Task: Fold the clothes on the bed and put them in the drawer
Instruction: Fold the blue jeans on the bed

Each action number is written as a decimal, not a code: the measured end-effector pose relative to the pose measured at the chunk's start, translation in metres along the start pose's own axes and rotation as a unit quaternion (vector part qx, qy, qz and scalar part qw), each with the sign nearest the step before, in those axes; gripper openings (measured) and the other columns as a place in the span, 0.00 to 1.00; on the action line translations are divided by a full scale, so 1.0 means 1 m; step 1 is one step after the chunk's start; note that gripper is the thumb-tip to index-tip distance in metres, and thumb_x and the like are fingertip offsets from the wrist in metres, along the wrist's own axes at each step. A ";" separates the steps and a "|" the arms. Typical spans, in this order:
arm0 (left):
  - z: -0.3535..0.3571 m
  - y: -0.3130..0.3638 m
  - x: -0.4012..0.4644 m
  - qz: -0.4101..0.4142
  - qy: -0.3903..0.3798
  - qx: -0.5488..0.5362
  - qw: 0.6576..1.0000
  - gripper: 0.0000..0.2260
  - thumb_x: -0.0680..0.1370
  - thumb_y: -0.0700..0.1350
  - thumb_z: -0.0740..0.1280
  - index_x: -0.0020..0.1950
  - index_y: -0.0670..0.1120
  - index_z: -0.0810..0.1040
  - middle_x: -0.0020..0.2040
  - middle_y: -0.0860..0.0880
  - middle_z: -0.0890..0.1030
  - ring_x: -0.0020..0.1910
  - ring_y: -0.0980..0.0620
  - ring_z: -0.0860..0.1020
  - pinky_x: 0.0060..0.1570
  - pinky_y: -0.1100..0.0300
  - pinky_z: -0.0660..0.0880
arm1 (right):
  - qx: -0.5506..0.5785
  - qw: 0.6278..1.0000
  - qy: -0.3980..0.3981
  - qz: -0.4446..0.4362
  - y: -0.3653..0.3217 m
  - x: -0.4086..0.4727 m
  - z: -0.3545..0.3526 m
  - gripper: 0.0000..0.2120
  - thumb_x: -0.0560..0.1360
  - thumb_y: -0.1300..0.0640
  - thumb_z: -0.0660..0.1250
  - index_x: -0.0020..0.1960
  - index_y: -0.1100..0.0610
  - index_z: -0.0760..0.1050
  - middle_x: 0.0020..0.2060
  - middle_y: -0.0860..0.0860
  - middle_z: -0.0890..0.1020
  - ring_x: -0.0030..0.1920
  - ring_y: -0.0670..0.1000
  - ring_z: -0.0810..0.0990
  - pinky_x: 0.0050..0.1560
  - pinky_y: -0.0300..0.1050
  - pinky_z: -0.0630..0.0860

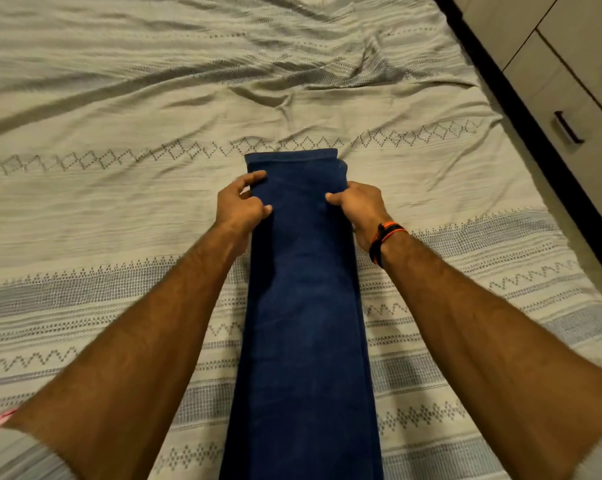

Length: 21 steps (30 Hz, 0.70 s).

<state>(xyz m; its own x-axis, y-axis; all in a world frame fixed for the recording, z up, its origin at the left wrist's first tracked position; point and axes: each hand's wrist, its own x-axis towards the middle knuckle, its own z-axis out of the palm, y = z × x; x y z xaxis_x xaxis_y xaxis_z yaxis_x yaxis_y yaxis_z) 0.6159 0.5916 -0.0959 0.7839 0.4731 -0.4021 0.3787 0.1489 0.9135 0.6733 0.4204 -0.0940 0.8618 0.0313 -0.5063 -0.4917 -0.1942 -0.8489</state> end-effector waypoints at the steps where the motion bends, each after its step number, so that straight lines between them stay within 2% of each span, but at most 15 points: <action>1: -0.002 0.006 -0.006 0.005 0.014 -0.011 1.000 0.26 0.73 0.24 0.66 0.65 0.48 0.74 0.52 0.44 0.81 0.42 0.56 0.81 0.37 0.65 0.79 | 0.015 1.000 -0.008 -0.010 -0.003 -0.006 -0.005 0.08 0.74 0.66 0.69 0.49 0.56 0.82 0.44 0.50 0.85 0.41 0.46 0.82 0.35 0.36 0.78; 3: -0.007 0.020 -0.023 -0.004 0.030 -0.033 0.999 0.30 0.73 0.26 0.68 0.69 0.50 0.66 0.52 0.44 0.81 0.43 0.56 0.81 0.39 0.64 0.80 | 0.033 0.998 -0.027 -0.038 -0.011 -0.026 -0.014 0.08 0.74 0.66 0.70 0.49 0.55 0.81 0.43 0.48 0.85 0.40 0.44 0.82 0.35 0.36 0.78; 5: -0.013 0.035 -0.043 -0.026 0.033 -0.055 0.998 0.33 0.73 0.31 0.72 0.72 0.46 0.61 0.59 0.43 0.80 0.51 0.51 0.81 0.45 0.61 0.80 | 0.038 0.996 -0.034 -0.068 -0.018 -0.051 -0.024 0.08 0.73 0.65 0.73 0.51 0.57 0.81 0.45 0.50 0.85 0.42 0.46 0.83 0.42 0.40 0.81; 6: -0.017 0.042 -0.055 -0.028 0.031 -0.053 0.998 0.32 0.73 0.33 0.73 0.72 0.43 0.63 0.60 0.43 0.80 0.53 0.50 0.81 0.46 0.59 0.80 | 0.036 0.995 -0.034 -0.083 -0.021 -0.064 -0.029 0.09 0.72 0.65 0.74 0.52 0.59 0.82 0.46 0.52 0.85 0.43 0.47 0.84 0.45 0.42 0.82; 8: -0.027 0.052 -0.085 -0.004 0.008 -0.018 1.000 0.23 0.71 0.34 0.75 0.65 0.41 0.74 0.54 0.44 0.83 0.48 0.50 0.83 0.46 0.58 0.81 | 0.005 0.994 -0.028 -0.106 -0.025 -0.094 -0.041 0.12 0.69 0.65 0.77 0.51 0.59 0.82 0.46 0.53 0.86 0.46 0.50 0.85 0.51 0.47 0.82; 11: -0.045 0.055 -0.138 0.047 -0.025 0.068 0.996 0.15 0.69 0.33 0.76 0.53 0.44 0.81 0.45 0.49 0.83 0.42 0.56 0.82 0.45 0.62 0.81 | -0.063 0.991 -0.033 -0.116 -0.023 -0.143 -0.058 0.14 0.66 0.64 0.79 0.50 0.55 0.83 0.47 0.52 0.86 0.49 0.52 0.85 0.55 0.52 0.81; 13: -0.059 0.047 -0.172 0.071 -0.045 0.116 0.990 0.13 0.68 0.33 0.77 0.48 0.46 0.82 0.40 0.52 0.83 0.38 0.61 0.80 0.43 0.65 0.79 | -0.124 0.984 -0.030 -0.125 -0.013 -0.180 -0.067 0.14 0.66 0.64 0.79 0.51 0.57 0.84 0.45 0.52 0.86 0.49 0.51 0.84 0.53 0.48 0.81; 15: -0.072 0.034 -0.208 0.089 -0.065 0.172 0.979 0.13 0.67 0.32 0.78 0.42 0.47 0.82 0.36 0.54 0.82 0.33 0.66 0.78 0.40 0.67 0.76 | -0.195 0.969 -0.014 -0.153 0.004 -0.218 -0.075 0.11 0.66 0.62 0.78 0.46 0.54 0.84 0.40 0.50 0.85 0.45 0.48 0.84 0.48 0.44 0.80; 18: -0.092 0.002 -0.261 0.142 -0.092 0.314 0.934 0.14 0.65 0.33 0.74 0.37 0.54 0.82 0.34 0.58 0.81 0.34 0.66 0.79 0.40 0.64 0.75 | -0.286 0.935 -0.032 -0.209 0.041 -0.271 -0.084 0.08 0.65 0.60 0.73 0.41 0.49 0.83 0.38 0.47 0.85 0.42 0.47 0.83 0.44 0.46 0.80; 21: -0.110 -0.027 -0.313 0.145 -0.121 0.465 0.865 0.13 0.64 0.36 0.68 0.41 0.52 0.83 0.39 0.55 0.83 0.40 0.55 0.81 0.41 0.58 0.79 | -0.376 0.902 -0.052 -0.205 0.082 -0.324 -0.089 0.10 0.65 0.60 0.69 0.43 0.49 0.82 0.39 0.46 0.84 0.43 0.49 0.82 0.43 0.48 0.80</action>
<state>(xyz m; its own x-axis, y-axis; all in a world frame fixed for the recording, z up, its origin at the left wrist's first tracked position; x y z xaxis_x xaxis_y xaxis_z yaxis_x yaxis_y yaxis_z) 0.3067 0.5349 0.0124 0.9496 0.1612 -0.2688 0.2930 -0.7610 0.5789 0.3647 0.3070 0.0137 0.9163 0.3354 -0.2189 0.1225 -0.7550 -0.6441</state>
